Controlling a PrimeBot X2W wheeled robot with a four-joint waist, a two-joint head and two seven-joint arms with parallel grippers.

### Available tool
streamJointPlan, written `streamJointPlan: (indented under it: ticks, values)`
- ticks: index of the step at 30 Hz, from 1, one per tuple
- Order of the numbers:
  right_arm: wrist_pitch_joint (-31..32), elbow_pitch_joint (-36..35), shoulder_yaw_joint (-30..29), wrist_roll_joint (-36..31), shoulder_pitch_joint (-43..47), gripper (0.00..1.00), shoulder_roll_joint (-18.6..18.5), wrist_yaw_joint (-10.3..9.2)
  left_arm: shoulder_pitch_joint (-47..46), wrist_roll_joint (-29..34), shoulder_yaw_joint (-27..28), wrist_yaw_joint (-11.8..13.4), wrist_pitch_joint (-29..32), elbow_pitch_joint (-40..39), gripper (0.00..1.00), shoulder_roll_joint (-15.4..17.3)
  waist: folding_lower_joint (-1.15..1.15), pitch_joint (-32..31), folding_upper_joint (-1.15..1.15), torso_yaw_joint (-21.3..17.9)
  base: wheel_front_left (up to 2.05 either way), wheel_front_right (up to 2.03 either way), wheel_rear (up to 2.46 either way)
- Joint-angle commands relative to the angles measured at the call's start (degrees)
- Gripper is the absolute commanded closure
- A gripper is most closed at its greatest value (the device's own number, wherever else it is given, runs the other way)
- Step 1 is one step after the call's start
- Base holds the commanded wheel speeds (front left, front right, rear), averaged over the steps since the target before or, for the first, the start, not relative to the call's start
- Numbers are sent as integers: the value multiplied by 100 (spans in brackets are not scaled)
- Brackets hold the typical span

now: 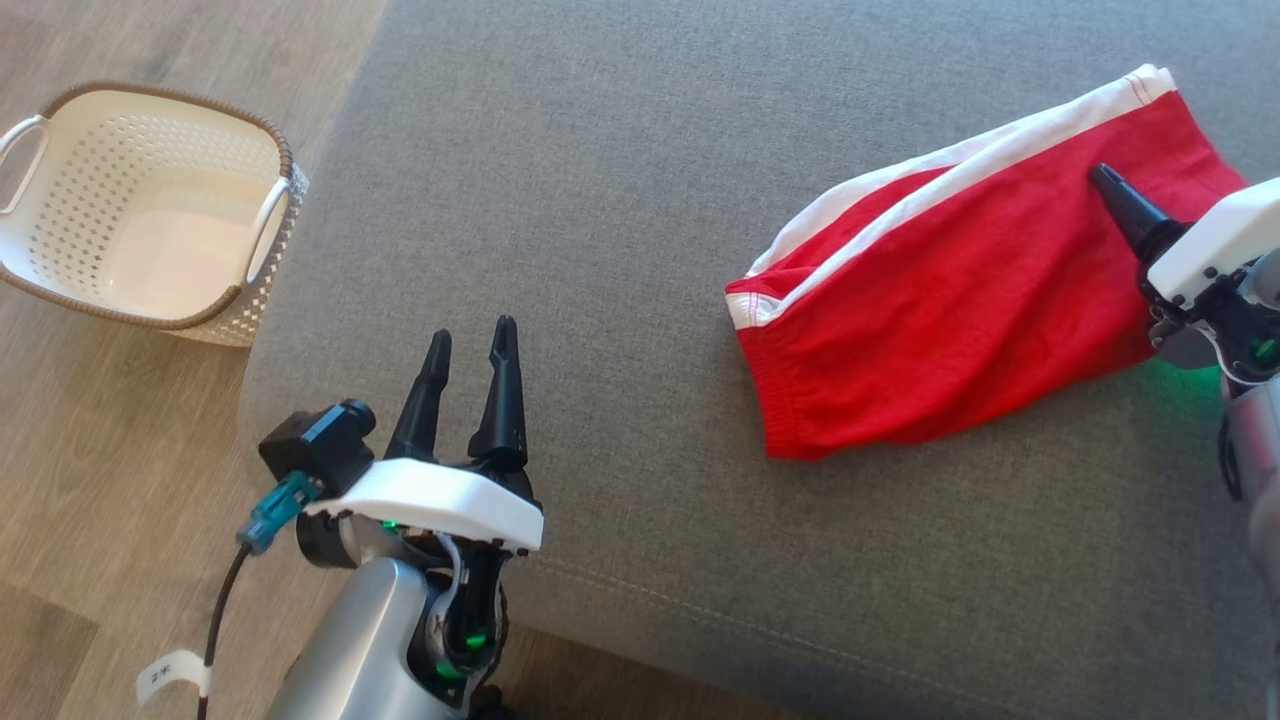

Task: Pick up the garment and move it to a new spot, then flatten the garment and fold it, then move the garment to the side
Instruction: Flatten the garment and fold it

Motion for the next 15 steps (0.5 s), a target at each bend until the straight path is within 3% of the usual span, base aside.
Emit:
streamJointPlan:
  ticks: [1, 2, 10, 15]
  values:
    - [20, 91, 188, -49, 141, 86, 100, -3, -154, -41, 186, 10, -70, -163, 0, 53, 0, 3, 0, 6, 0, 0, 0]
    - [-86, 68, 232, -50, 137, 100, 93, -3, -160, -52, 188, 22, -70, -155, 0, 53, 0, -4, 0, -1, 0, 0, 0]
    - [-691, -298, 341, 166, 272, 100, 202, -3, -132, -24, 205, 18, -70, -119, 0, 53, 0, -156, 0, -190, 0, 0, 0]
    - [-1473, -567, 155, 392, 463, 100, 451, -3, -91, 39, 220, -6, -70, -68, 0, 53, 0, -345, 0, -450, 0, 0, 0]
